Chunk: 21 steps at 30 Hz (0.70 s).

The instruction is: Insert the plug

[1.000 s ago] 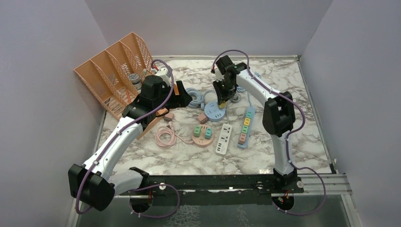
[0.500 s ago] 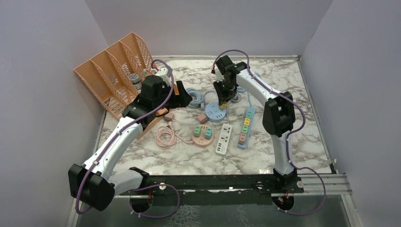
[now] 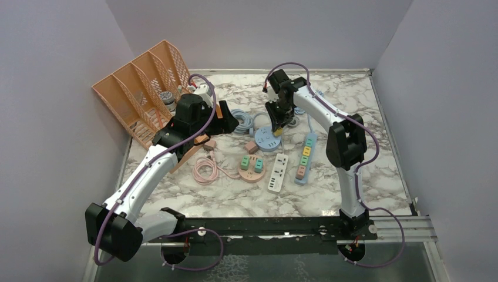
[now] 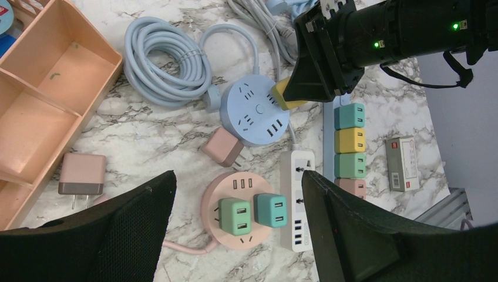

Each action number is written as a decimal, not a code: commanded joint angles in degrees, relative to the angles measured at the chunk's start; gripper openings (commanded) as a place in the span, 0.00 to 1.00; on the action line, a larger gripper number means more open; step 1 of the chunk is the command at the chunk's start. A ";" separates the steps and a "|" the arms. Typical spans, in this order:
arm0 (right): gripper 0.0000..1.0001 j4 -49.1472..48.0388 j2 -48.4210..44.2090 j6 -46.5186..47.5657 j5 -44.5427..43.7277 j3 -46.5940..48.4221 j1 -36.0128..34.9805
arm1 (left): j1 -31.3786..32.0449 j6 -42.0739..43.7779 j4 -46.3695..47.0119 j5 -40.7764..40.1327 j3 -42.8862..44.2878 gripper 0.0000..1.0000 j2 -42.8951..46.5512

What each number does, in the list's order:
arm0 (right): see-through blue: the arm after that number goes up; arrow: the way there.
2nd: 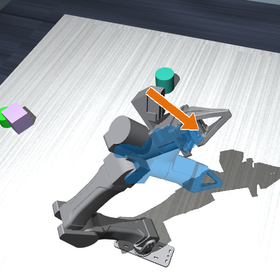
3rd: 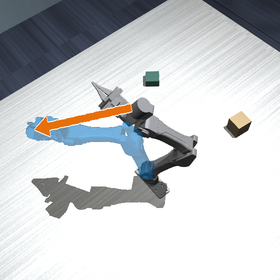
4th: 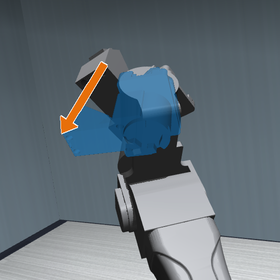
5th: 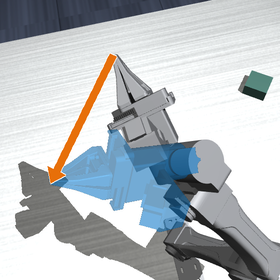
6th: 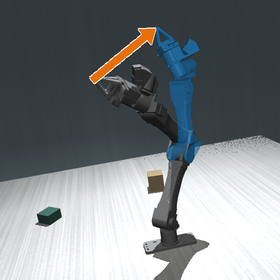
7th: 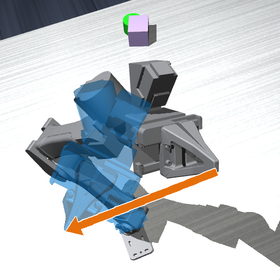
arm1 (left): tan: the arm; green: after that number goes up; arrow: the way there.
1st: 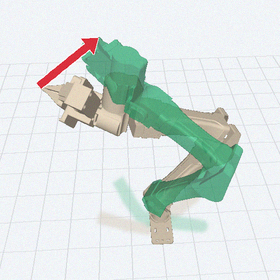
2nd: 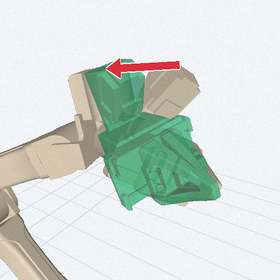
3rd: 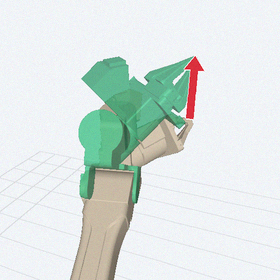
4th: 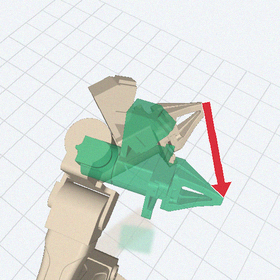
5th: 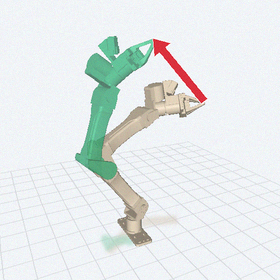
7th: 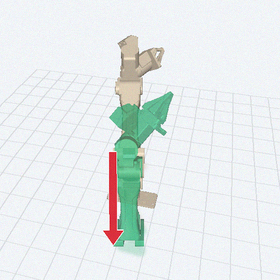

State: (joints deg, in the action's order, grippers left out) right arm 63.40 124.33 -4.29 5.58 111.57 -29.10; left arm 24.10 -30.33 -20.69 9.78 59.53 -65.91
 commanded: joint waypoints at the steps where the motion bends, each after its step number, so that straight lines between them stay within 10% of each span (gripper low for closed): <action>1: 0.01 0.12 1.77 0.43 -2.20 0.11 -0.41 | -0.18 -0.07 0.47 -0.60 -0.41 0.80 -0.27; 21: 0.01 -8.06 -0.40 0.44 -4.85 -7.81 -2.34 | -0.18 0.12 0.41 -1.08 -0.01 0.80 -1.16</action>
State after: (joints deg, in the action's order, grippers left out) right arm 59.02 122.89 -4.19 3.75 108.29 -30.28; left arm 24.10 -30.30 -20.67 9.76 59.51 -67.00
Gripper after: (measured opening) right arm 0.275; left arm 0.805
